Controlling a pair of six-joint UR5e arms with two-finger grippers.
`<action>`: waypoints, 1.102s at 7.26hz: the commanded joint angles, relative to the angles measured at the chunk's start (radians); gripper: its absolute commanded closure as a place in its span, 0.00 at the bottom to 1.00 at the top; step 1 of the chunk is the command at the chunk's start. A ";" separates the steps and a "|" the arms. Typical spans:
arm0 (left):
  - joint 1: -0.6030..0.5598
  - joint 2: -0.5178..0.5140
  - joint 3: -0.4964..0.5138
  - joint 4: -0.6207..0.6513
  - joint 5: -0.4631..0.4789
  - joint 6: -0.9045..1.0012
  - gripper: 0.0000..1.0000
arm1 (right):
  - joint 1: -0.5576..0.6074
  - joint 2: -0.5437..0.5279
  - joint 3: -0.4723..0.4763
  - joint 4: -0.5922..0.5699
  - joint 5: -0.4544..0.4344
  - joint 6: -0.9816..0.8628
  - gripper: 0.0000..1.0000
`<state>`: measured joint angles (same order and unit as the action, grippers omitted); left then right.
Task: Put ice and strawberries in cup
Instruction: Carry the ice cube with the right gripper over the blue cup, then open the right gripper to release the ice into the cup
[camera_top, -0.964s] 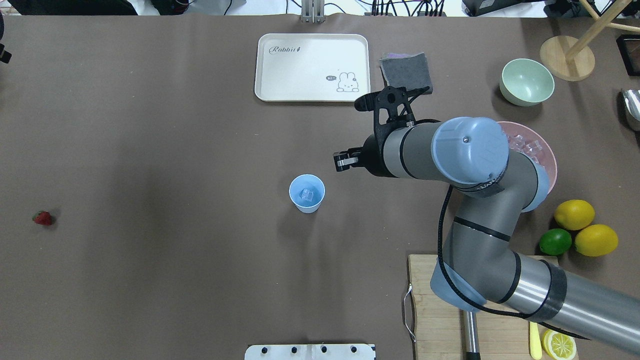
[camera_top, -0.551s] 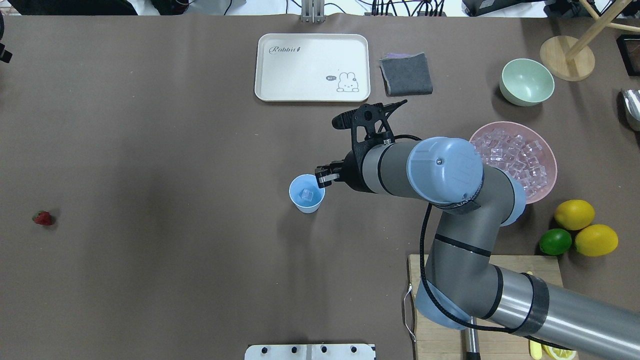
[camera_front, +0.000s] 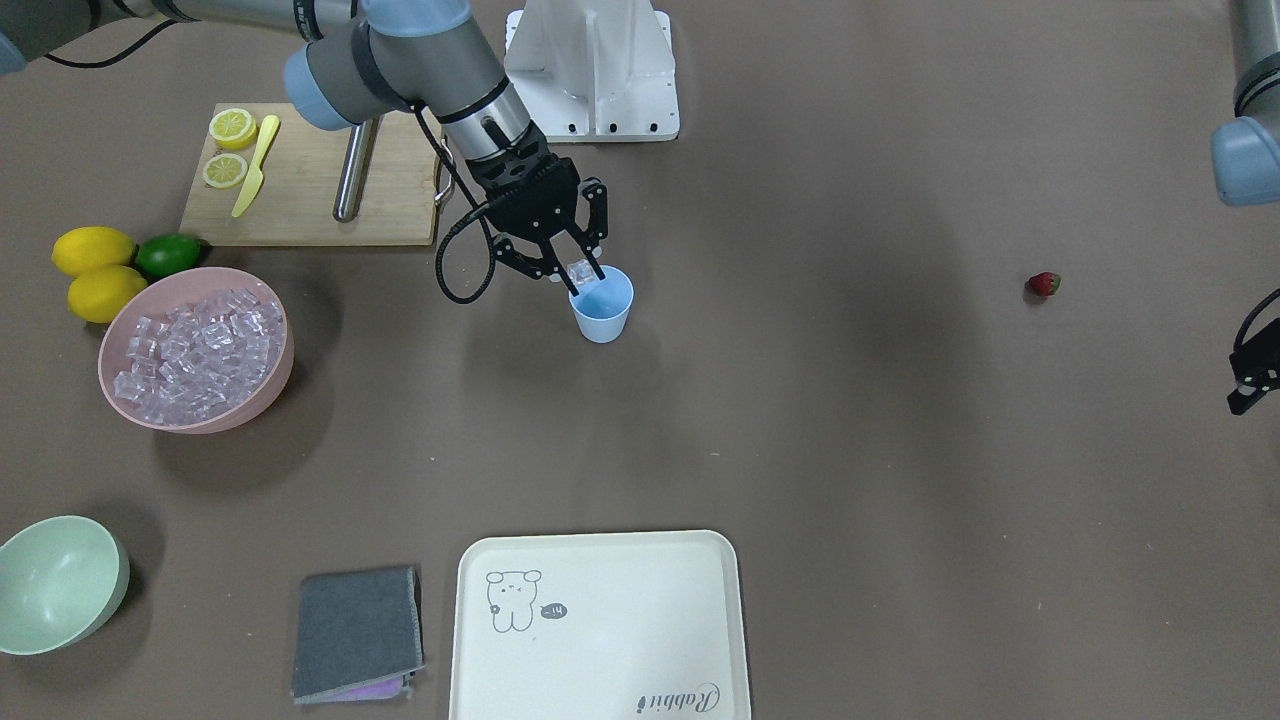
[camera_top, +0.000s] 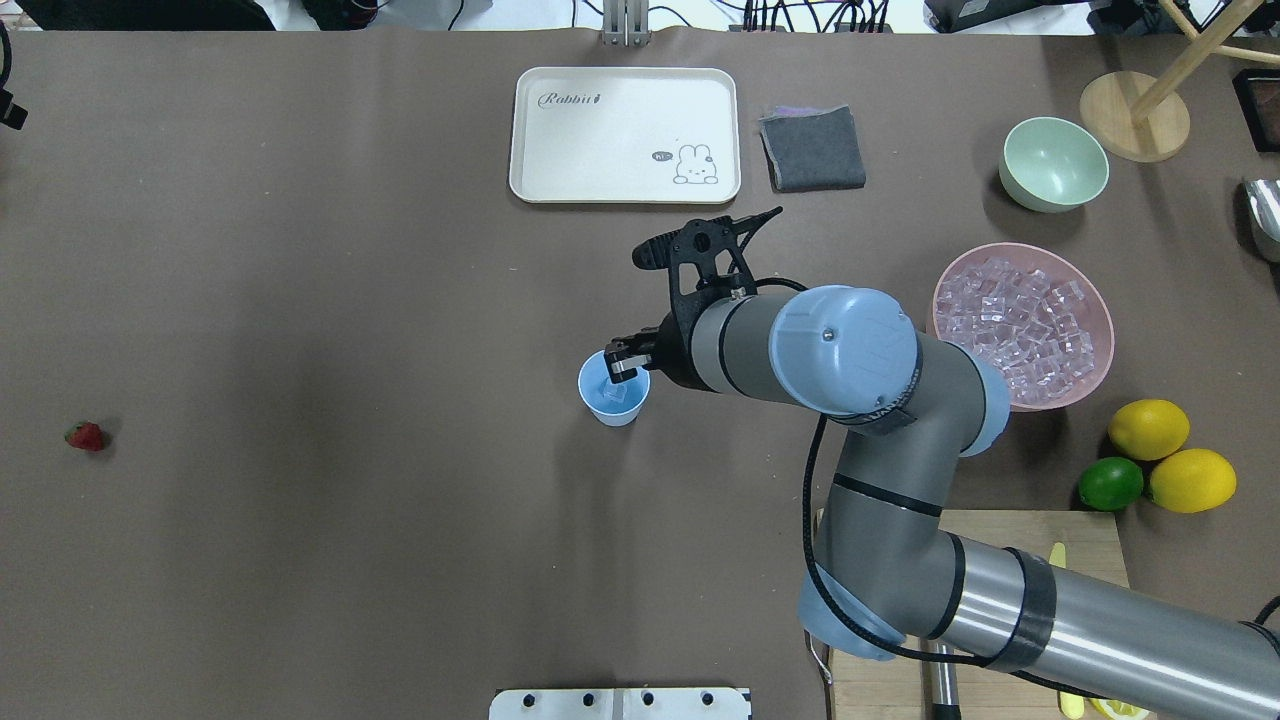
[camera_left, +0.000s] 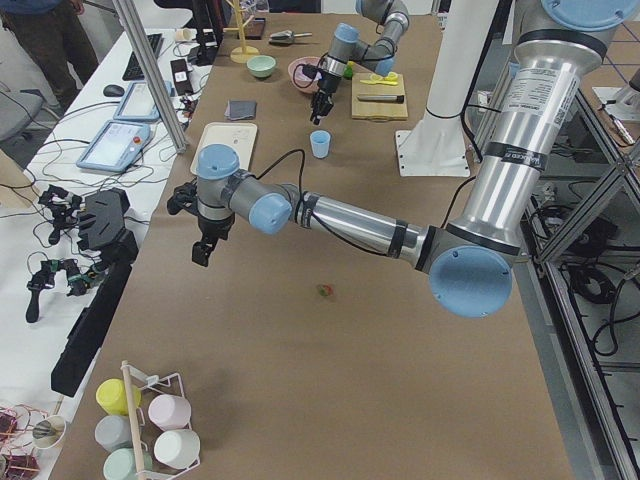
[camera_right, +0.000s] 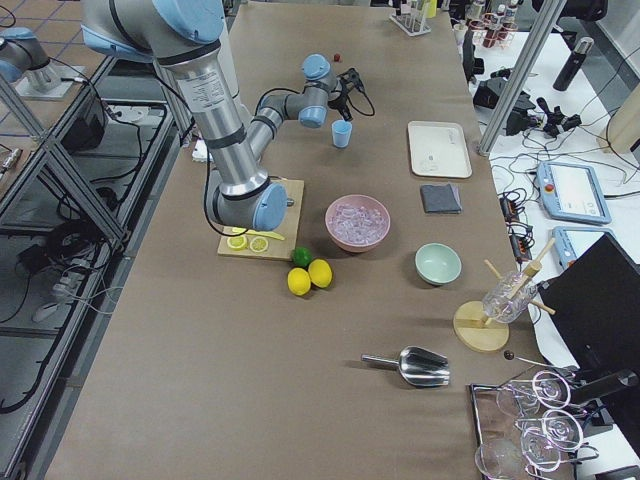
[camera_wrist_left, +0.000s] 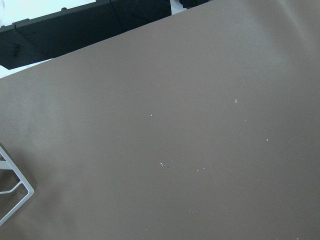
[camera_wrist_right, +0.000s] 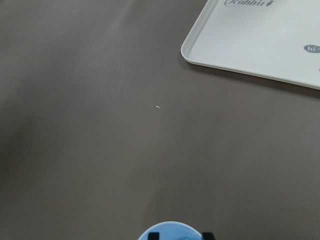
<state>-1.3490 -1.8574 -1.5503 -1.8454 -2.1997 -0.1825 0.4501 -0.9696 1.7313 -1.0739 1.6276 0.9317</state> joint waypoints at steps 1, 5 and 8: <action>0.001 0.006 -0.001 -0.002 0.000 0.000 0.02 | -0.005 0.022 -0.035 0.000 -0.002 -0.010 1.00; 0.004 0.006 0.001 -0.002 0.000 0.000 0.02 | -0.011 0.023 -0.067 0.045 0.001 -0.014 0.02; 0.004 0.006 -0.005 -0.002 0.000 0.000 0.02 | 0.034 0.011 -0.053 0.055 0.064 -0.036 0.00</action>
<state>-1.3454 -1.8511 -1.5516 -1.8469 -2.1997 -0.1825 0.4545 -0.9510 1.6738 -1.0253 1.6499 0.9010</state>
